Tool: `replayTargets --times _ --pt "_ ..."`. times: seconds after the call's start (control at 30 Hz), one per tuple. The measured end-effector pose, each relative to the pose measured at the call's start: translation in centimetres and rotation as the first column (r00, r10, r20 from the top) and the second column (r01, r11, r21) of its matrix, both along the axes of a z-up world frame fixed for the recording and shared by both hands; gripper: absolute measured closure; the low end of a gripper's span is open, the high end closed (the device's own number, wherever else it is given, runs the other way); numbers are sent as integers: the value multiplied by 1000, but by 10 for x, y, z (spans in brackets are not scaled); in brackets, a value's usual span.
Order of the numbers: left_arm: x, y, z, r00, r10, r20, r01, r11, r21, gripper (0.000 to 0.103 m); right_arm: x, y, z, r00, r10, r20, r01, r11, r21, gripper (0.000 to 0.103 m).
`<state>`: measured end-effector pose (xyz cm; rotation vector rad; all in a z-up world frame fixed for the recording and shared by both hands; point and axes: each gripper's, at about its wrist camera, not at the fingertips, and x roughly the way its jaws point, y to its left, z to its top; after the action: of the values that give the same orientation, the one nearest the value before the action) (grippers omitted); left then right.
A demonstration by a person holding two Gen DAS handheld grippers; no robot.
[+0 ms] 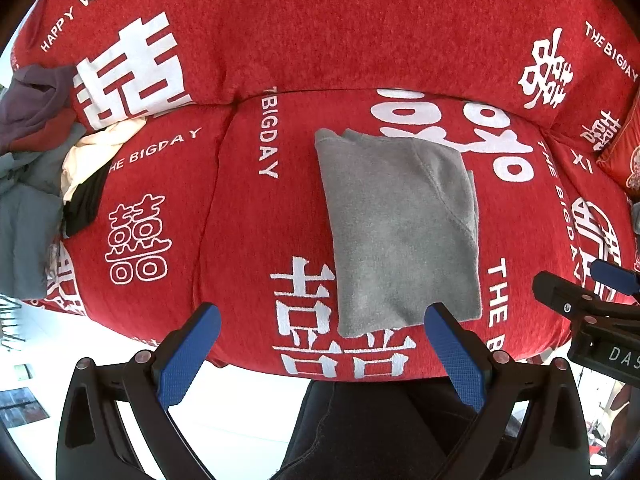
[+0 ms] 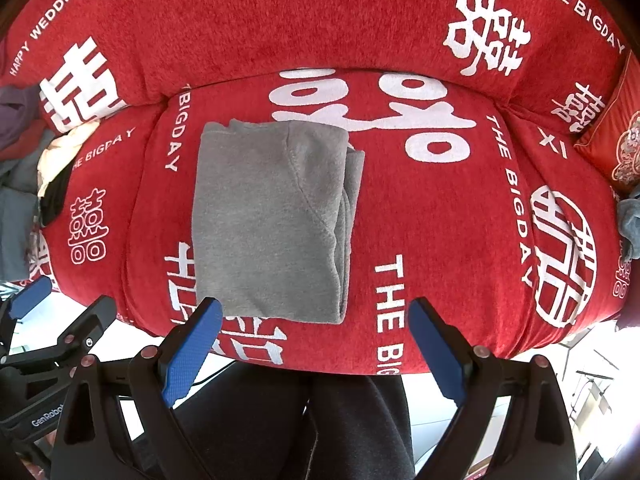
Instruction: Fold small clothes
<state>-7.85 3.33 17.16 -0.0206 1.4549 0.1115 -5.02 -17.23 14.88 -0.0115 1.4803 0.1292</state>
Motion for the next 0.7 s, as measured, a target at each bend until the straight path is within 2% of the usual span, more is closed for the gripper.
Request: replayTargets --times 0.7 --pt "0 -3 -2 1000 -6 0 6 1000 16 1 1 1 0 1000 1 -3 -1 1000 -1 8"
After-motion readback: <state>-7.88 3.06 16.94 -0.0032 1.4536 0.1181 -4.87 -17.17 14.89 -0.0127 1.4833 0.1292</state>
